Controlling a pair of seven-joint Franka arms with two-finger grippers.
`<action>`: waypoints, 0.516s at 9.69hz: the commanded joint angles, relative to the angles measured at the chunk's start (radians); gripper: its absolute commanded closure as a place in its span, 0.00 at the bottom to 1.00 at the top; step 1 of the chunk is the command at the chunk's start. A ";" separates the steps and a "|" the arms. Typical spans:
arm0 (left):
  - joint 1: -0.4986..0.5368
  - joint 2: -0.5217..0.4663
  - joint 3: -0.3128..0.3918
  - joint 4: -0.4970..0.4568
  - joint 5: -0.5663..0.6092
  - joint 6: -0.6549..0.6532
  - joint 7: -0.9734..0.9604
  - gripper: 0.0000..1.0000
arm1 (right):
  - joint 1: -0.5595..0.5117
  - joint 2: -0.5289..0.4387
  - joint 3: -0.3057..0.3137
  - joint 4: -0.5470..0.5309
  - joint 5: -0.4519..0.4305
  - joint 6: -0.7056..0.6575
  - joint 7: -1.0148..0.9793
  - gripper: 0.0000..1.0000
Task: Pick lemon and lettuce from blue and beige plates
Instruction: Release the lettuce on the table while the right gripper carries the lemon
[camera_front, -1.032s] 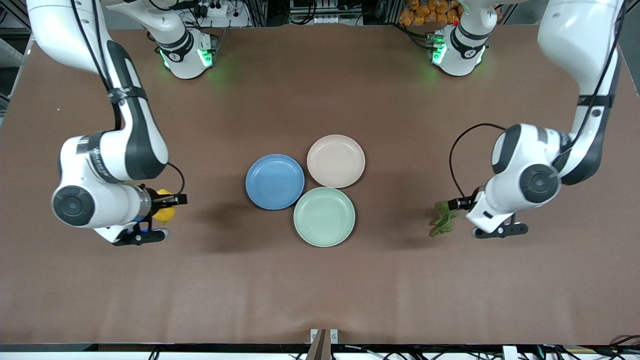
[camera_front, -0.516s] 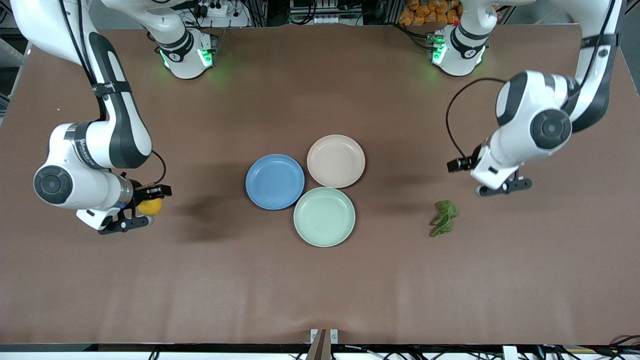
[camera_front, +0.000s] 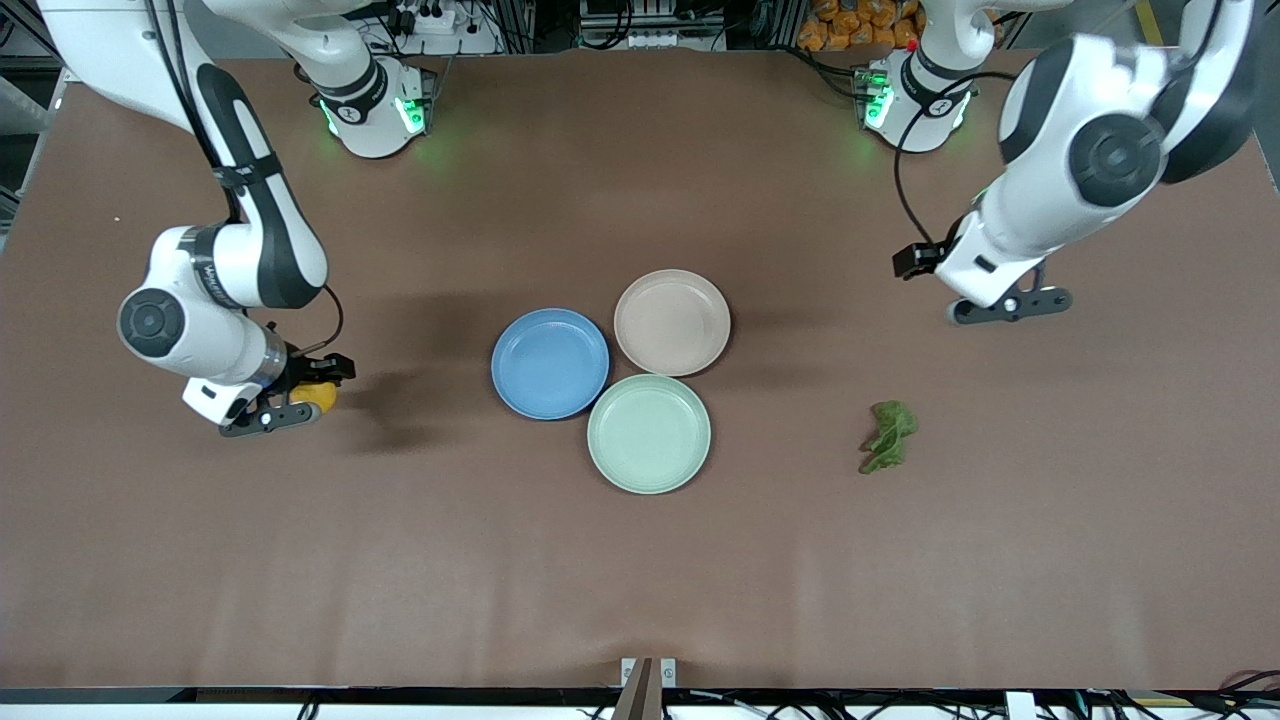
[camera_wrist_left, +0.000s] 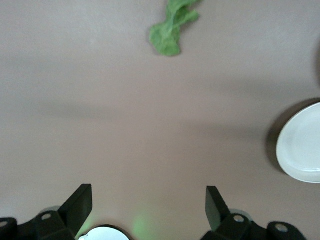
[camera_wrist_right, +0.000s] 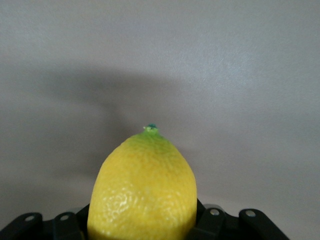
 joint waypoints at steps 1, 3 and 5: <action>0.015 0.024 -0.014 0.135 -0.001 -0.038 -0.003 0.00 | -0.006 -0.036 0.007 -0.095 -0.009 0.104 -0.010 0.66; 0.021 0.024 -0.028 0.216 -0.022 -0.038 -0.054 0.00 | -0.009 -0.009 0.000 -0.098 -0.009 0.132 -0.010 0.66; 0.024 0.020 -0.030 0.277 -0.006 -0.037 -0.054 0.00 | -0.021 0.023 -0.002 -0.097 -0.009 0.164 -0.010 0.65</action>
